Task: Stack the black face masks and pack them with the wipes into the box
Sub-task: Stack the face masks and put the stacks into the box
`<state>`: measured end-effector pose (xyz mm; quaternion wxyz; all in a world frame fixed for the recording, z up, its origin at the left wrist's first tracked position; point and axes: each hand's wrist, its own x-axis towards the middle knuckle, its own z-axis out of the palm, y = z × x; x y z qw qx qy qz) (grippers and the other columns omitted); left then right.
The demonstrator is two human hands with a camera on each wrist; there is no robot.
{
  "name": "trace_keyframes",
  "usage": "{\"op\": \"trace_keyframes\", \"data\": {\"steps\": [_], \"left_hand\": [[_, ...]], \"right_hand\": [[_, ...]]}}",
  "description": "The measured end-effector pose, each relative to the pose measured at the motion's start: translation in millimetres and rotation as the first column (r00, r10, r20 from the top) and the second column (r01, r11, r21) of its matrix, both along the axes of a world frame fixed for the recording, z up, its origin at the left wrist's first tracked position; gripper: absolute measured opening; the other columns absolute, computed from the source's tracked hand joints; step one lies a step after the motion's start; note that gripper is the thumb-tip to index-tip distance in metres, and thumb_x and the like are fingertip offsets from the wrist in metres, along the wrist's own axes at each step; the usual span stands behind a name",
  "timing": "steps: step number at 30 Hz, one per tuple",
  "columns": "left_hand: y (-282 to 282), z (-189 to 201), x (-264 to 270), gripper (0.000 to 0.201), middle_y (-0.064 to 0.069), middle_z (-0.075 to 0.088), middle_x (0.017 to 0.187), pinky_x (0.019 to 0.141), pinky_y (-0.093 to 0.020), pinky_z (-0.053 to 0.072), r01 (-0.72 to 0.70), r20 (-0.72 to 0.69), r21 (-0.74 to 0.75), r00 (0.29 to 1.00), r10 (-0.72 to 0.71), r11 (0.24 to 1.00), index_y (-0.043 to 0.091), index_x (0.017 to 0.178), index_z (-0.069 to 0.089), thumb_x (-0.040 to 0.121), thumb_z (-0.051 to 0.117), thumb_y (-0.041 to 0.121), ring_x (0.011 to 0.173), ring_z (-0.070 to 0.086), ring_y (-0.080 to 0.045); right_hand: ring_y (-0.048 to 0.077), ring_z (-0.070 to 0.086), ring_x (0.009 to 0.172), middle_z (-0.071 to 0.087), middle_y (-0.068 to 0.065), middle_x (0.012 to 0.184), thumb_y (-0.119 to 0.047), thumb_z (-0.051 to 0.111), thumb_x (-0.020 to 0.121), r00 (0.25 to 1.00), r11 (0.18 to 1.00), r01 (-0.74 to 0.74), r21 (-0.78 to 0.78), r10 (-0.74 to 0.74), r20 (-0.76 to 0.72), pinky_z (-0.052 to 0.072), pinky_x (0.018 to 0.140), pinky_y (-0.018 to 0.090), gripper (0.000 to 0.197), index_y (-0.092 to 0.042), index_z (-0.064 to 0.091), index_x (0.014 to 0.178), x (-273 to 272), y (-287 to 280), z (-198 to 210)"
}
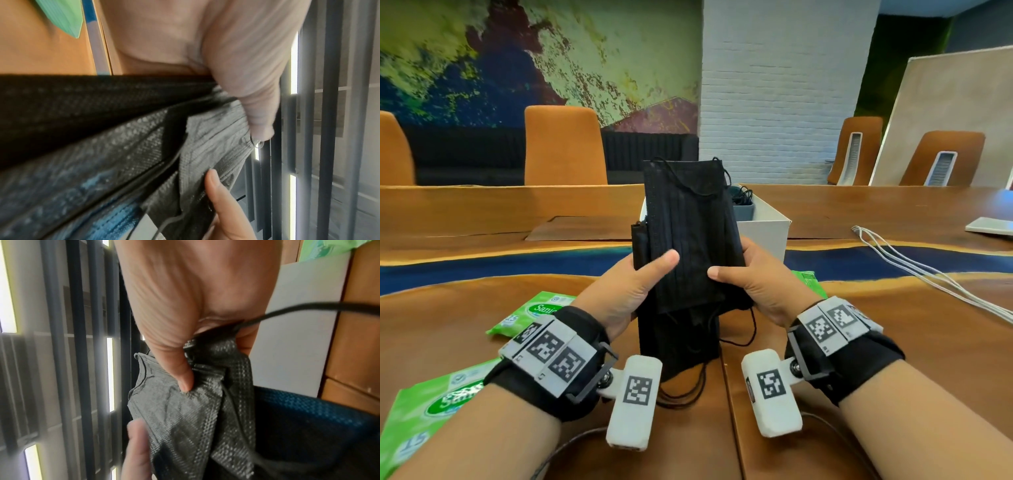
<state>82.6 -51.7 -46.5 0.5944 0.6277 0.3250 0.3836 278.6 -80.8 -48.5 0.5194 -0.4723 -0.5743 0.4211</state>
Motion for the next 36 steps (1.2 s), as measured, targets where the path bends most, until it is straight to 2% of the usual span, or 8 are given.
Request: {"op": "trace_keyframes", "data": {"steps": [3, 8, 11, 14, 20, 29, 32, 36], "left_hand": [[-1, 0, 2, 0.041, -0.004, 0.069, 0.113, 0.096, -0.039, 0.048, -0.084, 0.011, -0.003, 0.996, 0.084, 0.996, 0.020, 0.119, 0.058, 0.079, 0.067, 0.023, 0.110, 0.062, -0.021], [0, 2, -3, 0.049, -0.004, 0.069, 0.113, 0.097, -0.040, 0.047, -0.071, 0.050, -0.001, 0.996, 0.071, 0.998, 0.019, 0.118, 0.059, 0.071, 0.072, 0.020, 0.110, 0.062, -0.021], [-2, 5, -5, 0.055, -0.003, 0.071, 0.110, 0.091, -0.036, 0.049, -0.003, 0.085, -0.006, 0.996, 0.003, 1.000, 0.019, 0.118, 0.060, 0.067, 0.080, 0.019, 0.107, 0.064, -0.019], [-4, 6, -6, 0.056, -0.002, 0.071, 0.111, 0.087, -0.034, 0.049, 0.029, 0.088, 0.002, 0.996, -0.029, 1.000, 0.019, 0.120, 0.059, 0.065, 0.071, 0.022, 0.106, 0.065, -0.017], [-4, 7, -5, 0.058, -0.005, 0.070, 0.111, 0.089, -0.035, 0.050, 0.010, 0.132, -0.028, 0.991, -0.007, 1.000, 0.015, 0.120, 0.059, 0.065, 0.075, 0.013, 0.107, 0.065, -0.021], [-2, 4, -5, 0.052, -0.002, 0.072, 0.110, 0.088, -0.034, 0.050, 0.068, 0.112, 0.002, 0.991, -0.067, 0.998, 0.021, 0.114, 0.062, 0.064, 0.071, 0.014, 0.105, 0.066, -0.017], [-3, 3, -3, 0.054, -0.002, 0.070, 0.114, 0.093, -0.038, 0.048, 0.093, 0.094, 0.028, 0.991, -0.096, 0.995, 0.022, 0.119, 0.061, 0.066, 0.071, 0.015, 0.109, 0.064, -0.018], [-4, 1, -2, 0.051, -0.002, 0.070, 0.113, 0.090, -0.037, 0.048, 0.130, 0.082, 0.040, 0.988, -0.133, 0.991, 0.025, 0.117, 0.062, 0.067, 0.071, 0.017, 0.109, 0.064, -0.018]], "right_hand": [[0.017, 0.062, 0.111, 0.066, 0.002, 0.117, -0.016, 0.069, 0.085, 0.998, 1.000, -0.030, 0.001, 0.030, 0.063, 0.049, 0.098, 0.038, 0.035, -0.025, 0.057, 0.116, -6, 0, -1], [0.009, 0.067, 0.098, 0.070, 0.002, 0.108, -0.017, 0.065, 0.087, 0.997, 0.999, 0.009, 0.051, -0.013, 0.073, 0.054, 0.078, 0.016, 0.020, -0.019, 0.064, 0.107, -3, -6, 13], [0.018, 0.068, 0.098, 0.071, 0.009, 0.107, -0.009, 0.061, 0.088, 1.000, 0.999, -0.022, 0.048, 0.023, -0.020, 0.055, 0.085, 0.027, 0.019, -0.015, 0.067, 0.105, -1, -10, 17], [0.026, 0.065, 0.104, 0.068, 0.016, 0.114, -0.008, 0.057, 0.090, 0.992, 0.997, -0.075, 0.031, 0.078, -0.096, 0.052, 0.093, 0.038, 0.023, -0.009, 0.064, 0.112, -7, -11, 14], [0.019, 0.065, 0.103, 0.068, 0.007, 0.112, -0.012, 0.051, 0.092, 0.949, 0.981, -0.196, -0.009, 0.187, -0.255, 0.052, 0.092, 0.036, 0.025, -0.012, 0.061, 0.115, -17, -12, 8], [0.011, 0.060, 0.101, 0.068, -0.001, 0.110, -0.015, 0.048, 0.096, 0.992, 0.997, -0.078, 0.013, 0.079, -0.103, 0.044, 0.090, 0.031, 0.023, -0.020, 0.062, 0.112, -3, -16, 7], [0.015, 0.062, 0.110, 0.066, 0.005, 0.120, -0.017, 0.053, 0.091, 0.984, 0.993, -0.119, 0.001, 0.118, -0.131, 0.048, 0.093, 0.029, 0.030, -0.016, 0.058, 0.121, -6, -17, 8], [0.022, 0.061, 0.112, 0.063, 0.010, 0.122, -0.010, 0.052, 0.092, 0.975, 0.986, -0.163, -0.031, 0.156, -0.161, 0.049, 0.096, 0.037, 0.028, -0.016, 0.056, 0.119, -18, -17, 9]]}}
